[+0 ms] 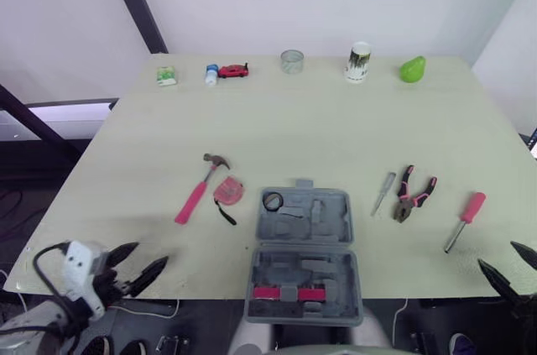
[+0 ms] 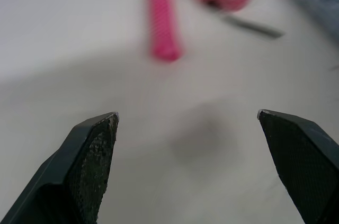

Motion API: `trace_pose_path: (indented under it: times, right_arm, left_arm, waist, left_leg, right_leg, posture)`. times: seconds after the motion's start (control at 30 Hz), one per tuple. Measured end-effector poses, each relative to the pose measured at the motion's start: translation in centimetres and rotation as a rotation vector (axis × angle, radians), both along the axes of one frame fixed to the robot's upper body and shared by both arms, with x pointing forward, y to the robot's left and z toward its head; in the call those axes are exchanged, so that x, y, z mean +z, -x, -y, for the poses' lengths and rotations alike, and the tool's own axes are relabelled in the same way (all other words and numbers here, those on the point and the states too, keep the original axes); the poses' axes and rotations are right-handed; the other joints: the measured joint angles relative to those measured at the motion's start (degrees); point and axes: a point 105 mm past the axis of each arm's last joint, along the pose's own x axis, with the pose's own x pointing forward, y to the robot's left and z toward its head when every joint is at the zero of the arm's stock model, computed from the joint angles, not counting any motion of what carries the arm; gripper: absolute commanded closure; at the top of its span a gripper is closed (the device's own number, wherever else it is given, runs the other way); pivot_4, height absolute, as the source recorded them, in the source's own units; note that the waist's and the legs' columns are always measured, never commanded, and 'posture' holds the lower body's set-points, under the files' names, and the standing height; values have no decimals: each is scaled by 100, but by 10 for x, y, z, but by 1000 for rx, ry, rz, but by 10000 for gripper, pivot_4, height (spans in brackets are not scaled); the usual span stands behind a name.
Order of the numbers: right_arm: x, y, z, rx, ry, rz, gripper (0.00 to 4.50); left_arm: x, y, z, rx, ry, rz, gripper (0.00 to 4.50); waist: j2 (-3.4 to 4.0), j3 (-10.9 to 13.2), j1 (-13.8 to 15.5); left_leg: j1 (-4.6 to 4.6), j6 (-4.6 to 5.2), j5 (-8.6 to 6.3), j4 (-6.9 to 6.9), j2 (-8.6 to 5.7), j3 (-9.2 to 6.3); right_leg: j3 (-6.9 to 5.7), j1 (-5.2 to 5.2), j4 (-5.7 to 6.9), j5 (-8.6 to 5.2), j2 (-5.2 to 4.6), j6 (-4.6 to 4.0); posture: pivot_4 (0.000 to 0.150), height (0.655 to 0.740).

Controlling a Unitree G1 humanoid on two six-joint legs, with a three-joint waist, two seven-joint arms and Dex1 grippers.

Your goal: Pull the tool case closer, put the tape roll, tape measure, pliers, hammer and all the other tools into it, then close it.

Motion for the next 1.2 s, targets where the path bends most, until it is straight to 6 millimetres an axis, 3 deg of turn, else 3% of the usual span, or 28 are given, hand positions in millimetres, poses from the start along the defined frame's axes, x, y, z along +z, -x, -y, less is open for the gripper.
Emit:
trace_pose_path:
  times: [0.2,0.4,0.73,0.97,1.07,1.2]
  right_arm:
    - [25,-8,-44,223,-73,56,0]
    - [51,-7,-102,507,-78,99,0]
    - [64,-21,-118,602,-54,155,0]
    - [55,-18,-122,615,-34,130,0]
    - [52,-17,-121,612,-26,125,0]
    - [52,-18,-121,612,-15,135,0]
  left_arm:
    - [1,-18,59,-65,64,33,124]
    - [-11,-45,79,147,39,27,124]
    - [-19,-73,77,374,33,14,124]
    - [-28,-86,80,379,-22,14,124]
    - [-30,-90,76,365,-84,17,7922]
    - [-31,-93,73,370,-97,17,27578]
  waist:
    - [12,-4,0]
    - [-3,-3,15]
    - [-17,6,22]
    - [-17,6,29]
    - [-14,4,20]
    - [-8,0,21]
  left_leg:
    - [0,6,4,0,-1,0]
    - [-1,9,5,7,-4,-3]
    - [-2,9,6,14,-7,-9]
    - [19,9,7,17,-10,-16]
    - [23,9,7,19,-10,-13]
    - [22,9,7,20,-9,-13]
  right_leg:
    - [-4,3,-1,0,2,1]
    - [-10,10,0,2,10,5]
    - [-16,14,4,14,36,24]
    - [-31,36,10,13,46,25]
    - [-38,36,15,13,56,24]
    - [-37,36,16,13,49,25]
  posture:
    - [1500,7400]
    - [1500,7400]
    - [1500,7400]
    - [1500,7400]
    - [1500,7400]
    - [1500,7400]
